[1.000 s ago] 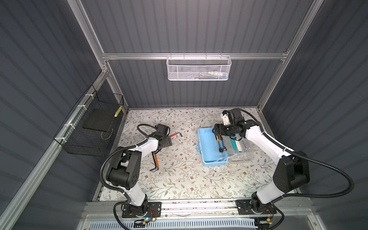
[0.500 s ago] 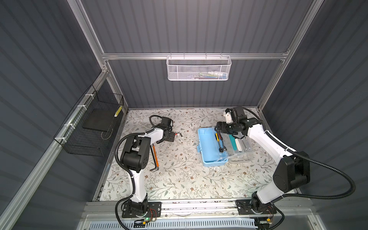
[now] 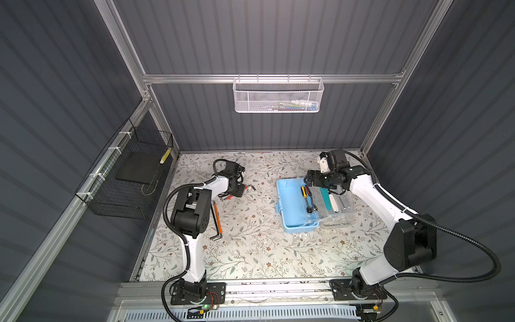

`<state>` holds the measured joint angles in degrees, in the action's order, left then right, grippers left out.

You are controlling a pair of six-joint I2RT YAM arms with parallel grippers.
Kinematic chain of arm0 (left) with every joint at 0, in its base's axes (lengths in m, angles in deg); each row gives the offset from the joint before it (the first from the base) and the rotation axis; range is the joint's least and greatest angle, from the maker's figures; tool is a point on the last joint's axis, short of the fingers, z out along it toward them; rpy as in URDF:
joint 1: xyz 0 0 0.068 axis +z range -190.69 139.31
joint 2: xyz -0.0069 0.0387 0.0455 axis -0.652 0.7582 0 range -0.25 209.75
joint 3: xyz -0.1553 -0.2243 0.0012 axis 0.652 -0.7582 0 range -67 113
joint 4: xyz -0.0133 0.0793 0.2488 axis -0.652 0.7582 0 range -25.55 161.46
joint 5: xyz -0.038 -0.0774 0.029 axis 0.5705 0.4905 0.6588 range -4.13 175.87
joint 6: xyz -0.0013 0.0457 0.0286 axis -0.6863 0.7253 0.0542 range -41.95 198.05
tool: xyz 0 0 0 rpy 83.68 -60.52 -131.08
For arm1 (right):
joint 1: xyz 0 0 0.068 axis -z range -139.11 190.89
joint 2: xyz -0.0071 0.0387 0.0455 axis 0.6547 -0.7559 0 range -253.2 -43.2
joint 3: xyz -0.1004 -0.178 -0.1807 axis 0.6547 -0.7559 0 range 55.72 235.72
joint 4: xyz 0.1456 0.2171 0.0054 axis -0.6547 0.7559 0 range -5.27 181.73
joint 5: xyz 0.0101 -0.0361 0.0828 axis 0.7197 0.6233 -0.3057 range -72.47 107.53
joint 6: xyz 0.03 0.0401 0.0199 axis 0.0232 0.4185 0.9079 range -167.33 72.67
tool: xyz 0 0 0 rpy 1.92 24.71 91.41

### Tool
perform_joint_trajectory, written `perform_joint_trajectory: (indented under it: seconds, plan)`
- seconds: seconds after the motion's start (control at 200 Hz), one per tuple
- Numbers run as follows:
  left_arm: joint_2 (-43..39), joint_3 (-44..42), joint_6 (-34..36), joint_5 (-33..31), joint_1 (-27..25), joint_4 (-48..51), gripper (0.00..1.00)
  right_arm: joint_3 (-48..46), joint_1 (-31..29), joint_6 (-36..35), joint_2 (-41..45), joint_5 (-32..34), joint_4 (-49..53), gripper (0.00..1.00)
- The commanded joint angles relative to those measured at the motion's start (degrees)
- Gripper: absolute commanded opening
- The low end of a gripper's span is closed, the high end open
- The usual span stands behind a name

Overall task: Pack the tool kit
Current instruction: 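Move the left gripper to the red-handled hex key and grasp it, then carry the red hex key over the blue box with the left gripper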

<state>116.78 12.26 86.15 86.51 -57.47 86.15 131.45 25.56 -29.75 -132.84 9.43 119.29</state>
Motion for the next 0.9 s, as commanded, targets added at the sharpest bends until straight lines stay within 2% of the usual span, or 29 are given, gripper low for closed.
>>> perform_joint_trajectory:
  seconds: [0.0, 0.21, 0.39, 0.895]
  plan:
    - [1.93, -2.60, 0.29, 2.31, 0.25, 5.55, 0.19, -1.15, 0.65, 0.17, 1.40, 0.39, 0.54, 0.91]
    - [1.21, -4.15, -2.81, 3.24, 0.16, 5.76, 0.05, -1.67, 1.09, 0.26, 1.83, 0.28, 0.29, 0.91]
    - [-1.18, -6.47, -5.57, 5.04, 0.16, 4.16, 0.00, -2.85, 1.36, 0.74, 2.51, 0.05, -0.63, 0.91]
    - [-8.81, -13.19, -18.06, 13.67, 0.14, -5.07, 0.00, -4.36, 1.89, 1.97, 3.74, -0.87, -2.04, 0.91]
